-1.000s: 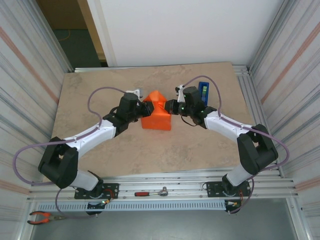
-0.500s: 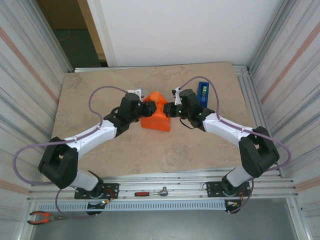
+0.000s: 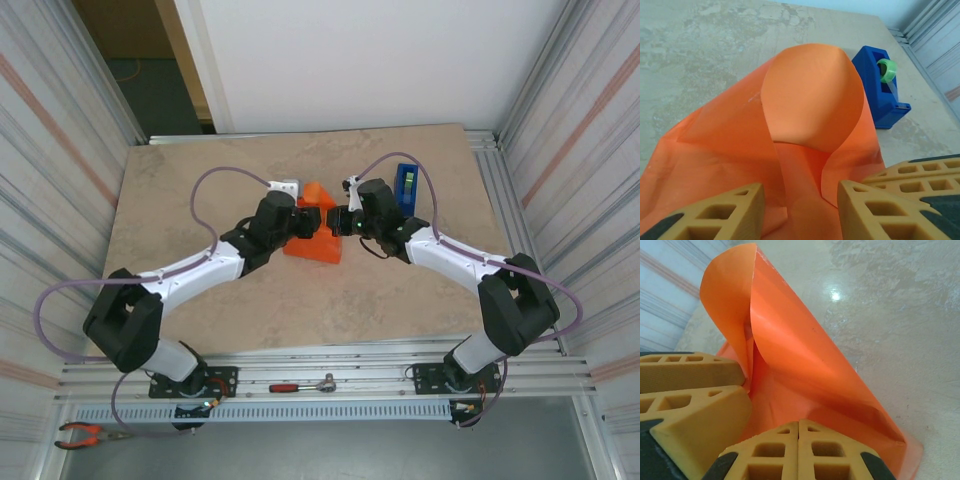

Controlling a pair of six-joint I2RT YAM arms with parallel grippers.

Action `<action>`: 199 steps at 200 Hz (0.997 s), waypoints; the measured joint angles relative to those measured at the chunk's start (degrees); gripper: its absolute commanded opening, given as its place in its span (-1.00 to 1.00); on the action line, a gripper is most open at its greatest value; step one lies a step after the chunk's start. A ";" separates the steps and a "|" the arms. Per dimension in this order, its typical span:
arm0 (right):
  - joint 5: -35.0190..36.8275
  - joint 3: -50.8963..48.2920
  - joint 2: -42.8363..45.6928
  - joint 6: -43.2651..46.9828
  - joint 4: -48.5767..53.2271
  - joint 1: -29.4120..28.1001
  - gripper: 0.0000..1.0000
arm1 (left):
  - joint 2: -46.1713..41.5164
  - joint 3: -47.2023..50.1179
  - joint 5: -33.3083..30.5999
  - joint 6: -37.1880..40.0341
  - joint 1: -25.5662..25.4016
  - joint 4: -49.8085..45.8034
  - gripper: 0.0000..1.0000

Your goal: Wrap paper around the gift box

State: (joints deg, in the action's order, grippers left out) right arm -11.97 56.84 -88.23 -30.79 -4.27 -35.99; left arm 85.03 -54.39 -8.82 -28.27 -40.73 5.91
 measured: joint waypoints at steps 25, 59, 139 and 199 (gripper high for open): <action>-0.04 -0.20 0.26 -0.02 0.15 -0.02 -1.00 | 1.46 -0.59 -6.40 2.78 -2.62 0.09 -0.14; -0.33 -0.35 0.90 -0.04 1.03 -0.04 -1.00 | 3.26 -0.85 -15.58 5.79 -6.14 0.35 -0.14; -11.72 3.26 5.73 -5.03 9.25 12.76 -1.00 | 6.19 -1.25 -22.69 8.02 -8.15 3.02 -0.14; -23.30 16.81 -13.14 -11.76 7.56 18.03 -1.00 | 6.67 -1.55 -23.21 8.15 -8.17 3.19 -0.14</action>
State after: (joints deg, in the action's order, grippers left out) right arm -35.27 73.65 -101.36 -42.54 3.29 -17.96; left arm 91.70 -55.94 -32.03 -20.12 -48.90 9.10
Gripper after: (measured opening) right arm 0.058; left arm 0.429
